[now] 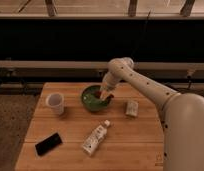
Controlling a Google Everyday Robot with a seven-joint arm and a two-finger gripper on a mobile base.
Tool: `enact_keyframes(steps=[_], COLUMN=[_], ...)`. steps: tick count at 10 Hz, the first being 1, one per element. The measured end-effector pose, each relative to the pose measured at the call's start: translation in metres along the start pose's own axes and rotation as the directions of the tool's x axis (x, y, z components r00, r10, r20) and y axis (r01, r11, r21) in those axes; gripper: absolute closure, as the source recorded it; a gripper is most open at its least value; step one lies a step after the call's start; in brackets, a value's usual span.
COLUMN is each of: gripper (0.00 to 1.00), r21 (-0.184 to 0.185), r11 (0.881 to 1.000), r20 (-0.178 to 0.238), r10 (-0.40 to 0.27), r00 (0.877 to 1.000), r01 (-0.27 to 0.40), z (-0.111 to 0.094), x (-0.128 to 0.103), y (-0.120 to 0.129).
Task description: Place the pepper in the ceramic bowl
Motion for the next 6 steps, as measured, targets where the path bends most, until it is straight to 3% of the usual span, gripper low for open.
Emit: enact_keyframes(steps=[2, 5, 6], gripper=[0.71, 0.50, 0.50], r21=[-0.001, -0.001, -0.003], r11=[1.000, 1.000, 1.000], r20=[0.000, -0.002, -0.002], r10=[-0.001, -0.002, -0.004], r00=[1.000, 1.000, 1.000], r01=[0.001, 0.002, 0.004], z=[0.0010, 0.0024, 0.0043], x=[-0.0005, 0.0002, -0.0023], y=[0.0000, 0.0004, 0.0006])
